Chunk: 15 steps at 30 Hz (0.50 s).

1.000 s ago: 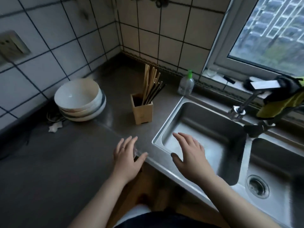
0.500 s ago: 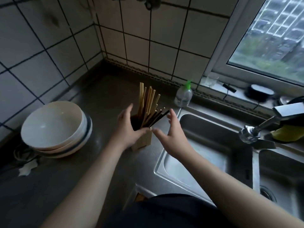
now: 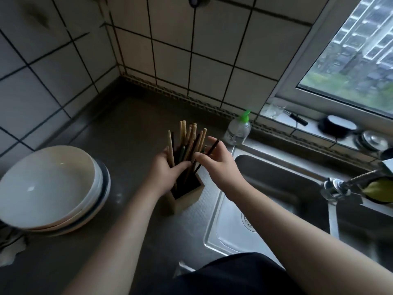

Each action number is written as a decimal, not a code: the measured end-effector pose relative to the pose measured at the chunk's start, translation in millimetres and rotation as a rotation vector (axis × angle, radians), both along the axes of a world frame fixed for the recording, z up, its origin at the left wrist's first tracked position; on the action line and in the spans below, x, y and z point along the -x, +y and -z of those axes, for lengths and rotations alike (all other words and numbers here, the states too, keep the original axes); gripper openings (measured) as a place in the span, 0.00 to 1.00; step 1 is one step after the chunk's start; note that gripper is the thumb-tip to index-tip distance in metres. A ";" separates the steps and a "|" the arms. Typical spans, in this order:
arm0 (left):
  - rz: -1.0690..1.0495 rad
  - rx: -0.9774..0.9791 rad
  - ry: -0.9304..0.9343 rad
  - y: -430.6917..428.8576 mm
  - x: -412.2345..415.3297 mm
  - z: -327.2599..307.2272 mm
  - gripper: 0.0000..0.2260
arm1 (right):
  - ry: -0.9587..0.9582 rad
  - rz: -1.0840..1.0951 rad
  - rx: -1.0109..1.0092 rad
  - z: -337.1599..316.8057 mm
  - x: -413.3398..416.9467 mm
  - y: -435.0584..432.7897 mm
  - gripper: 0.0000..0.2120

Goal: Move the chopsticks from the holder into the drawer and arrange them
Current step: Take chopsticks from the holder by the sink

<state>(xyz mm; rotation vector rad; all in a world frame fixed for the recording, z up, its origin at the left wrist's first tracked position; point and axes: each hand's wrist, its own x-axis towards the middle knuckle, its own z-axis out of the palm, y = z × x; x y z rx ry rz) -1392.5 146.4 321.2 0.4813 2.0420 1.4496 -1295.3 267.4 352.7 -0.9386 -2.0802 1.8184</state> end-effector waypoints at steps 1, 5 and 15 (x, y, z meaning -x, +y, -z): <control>-0.032 0.003 -0.004 -3.5 5.1 4.8 0.05 | 0.017 -0.010 0.030 0.3 7.7 -3.1 0.25; -0.074 -0.003 -0.047 -8.4 4.1 8.6 0.07 | 0.039 0.031 0.055 -4.2 19.1 -9.1 0.15; -0.230 -0.018 -0.019 -10.9 -7.8 13.5 0.12 | 0.008 0.063 0.013 -2.2 23.6 -15.8 0.05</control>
